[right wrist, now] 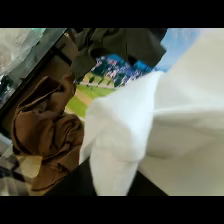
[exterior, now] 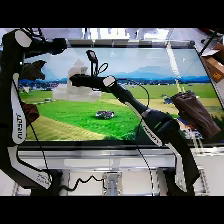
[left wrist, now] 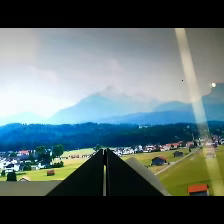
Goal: Fold the shirts.
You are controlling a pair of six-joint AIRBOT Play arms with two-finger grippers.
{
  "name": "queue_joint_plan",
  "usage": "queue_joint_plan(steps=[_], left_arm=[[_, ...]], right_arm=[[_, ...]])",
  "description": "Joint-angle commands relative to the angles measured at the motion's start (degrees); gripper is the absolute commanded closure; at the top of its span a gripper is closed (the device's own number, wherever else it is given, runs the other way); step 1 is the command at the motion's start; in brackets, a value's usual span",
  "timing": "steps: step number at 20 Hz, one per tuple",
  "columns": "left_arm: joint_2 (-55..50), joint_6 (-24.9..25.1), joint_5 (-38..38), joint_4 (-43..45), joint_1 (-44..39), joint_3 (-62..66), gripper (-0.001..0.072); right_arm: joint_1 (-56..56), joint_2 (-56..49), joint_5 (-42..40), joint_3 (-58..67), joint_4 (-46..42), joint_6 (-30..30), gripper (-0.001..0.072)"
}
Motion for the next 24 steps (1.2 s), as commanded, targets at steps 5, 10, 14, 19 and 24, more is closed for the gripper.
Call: queue_joint_plan(steps=[5, 10, 14, 19, 24], left_arm=[[0.04, 0.68, -2.43, 5.73, 0.07, -0.07, 0.0686], [0.02, 0.70, -3.30, 6.49, 0.07, -0.24, 0.0686], [0.00, 2.58, -5.51, 9.11, 0.07, -3.30, 0.0678], [-0.17, 5.16, -8.09, 8.87, 0.04, -5.07, 0.0147], [-0.17, 5.51, -7.98, 8.96, 0.04, -5.07, 0.0148]], right_arm=[[0.74, -5.46, 2.64, 0.04, 12.55, -5.75, 0.0402], [-1.07, -5.07, 2.49, 0.04, 23.89, -14.53, 0.0398], [-8.07, -4.61, 8.85, 0.04, 20.81, -12.48, 0.0368], [-20.55, -4.50, 25.07, 0.04, 6.03, 1.90, 0.0266], [-25.94, -4.50, 37.07, 0.02, -9.73, 10.71, 0.0237]])
